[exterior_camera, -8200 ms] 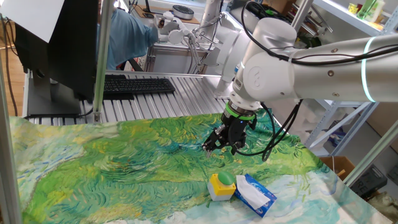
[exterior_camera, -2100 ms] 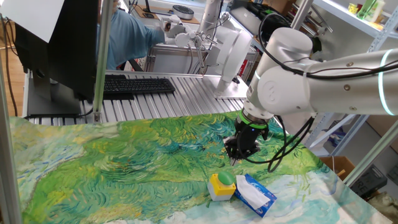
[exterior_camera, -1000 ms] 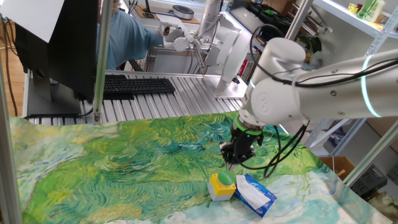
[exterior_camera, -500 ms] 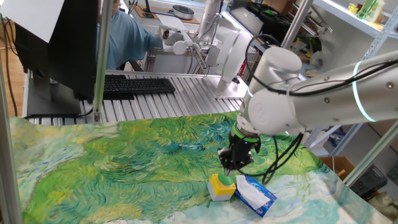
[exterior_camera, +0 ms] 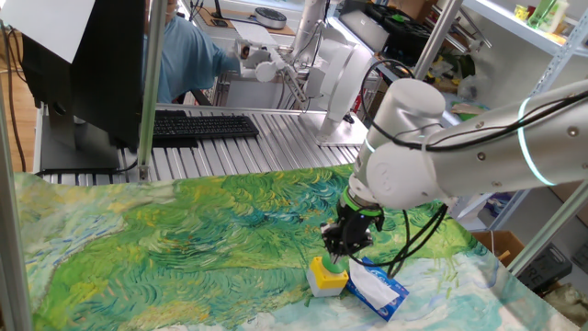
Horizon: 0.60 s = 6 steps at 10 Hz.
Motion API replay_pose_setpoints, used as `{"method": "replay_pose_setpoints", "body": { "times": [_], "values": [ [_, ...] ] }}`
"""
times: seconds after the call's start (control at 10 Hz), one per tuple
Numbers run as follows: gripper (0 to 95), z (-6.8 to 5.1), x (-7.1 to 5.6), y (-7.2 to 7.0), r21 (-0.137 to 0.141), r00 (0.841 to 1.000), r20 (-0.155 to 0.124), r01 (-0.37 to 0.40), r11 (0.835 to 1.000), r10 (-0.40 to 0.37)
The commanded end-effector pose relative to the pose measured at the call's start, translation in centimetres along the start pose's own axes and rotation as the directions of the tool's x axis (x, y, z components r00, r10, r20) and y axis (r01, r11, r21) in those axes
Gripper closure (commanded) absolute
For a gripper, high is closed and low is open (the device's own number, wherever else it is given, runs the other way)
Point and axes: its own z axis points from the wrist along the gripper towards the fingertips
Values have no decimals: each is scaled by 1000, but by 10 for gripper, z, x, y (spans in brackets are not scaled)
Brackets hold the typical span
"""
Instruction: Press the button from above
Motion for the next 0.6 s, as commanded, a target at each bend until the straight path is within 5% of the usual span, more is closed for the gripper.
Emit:
{"method": "replay_pose_setpoints", "body": {
  "times": [0.1, 0.6],
  "values": [
    [950, 7, 0, -2, -2, 1000, 16, 2, 1000, -2],
    [950, 24, 1, -6, -17, 999, 30, 12, 1000, -12]
  ]
}}
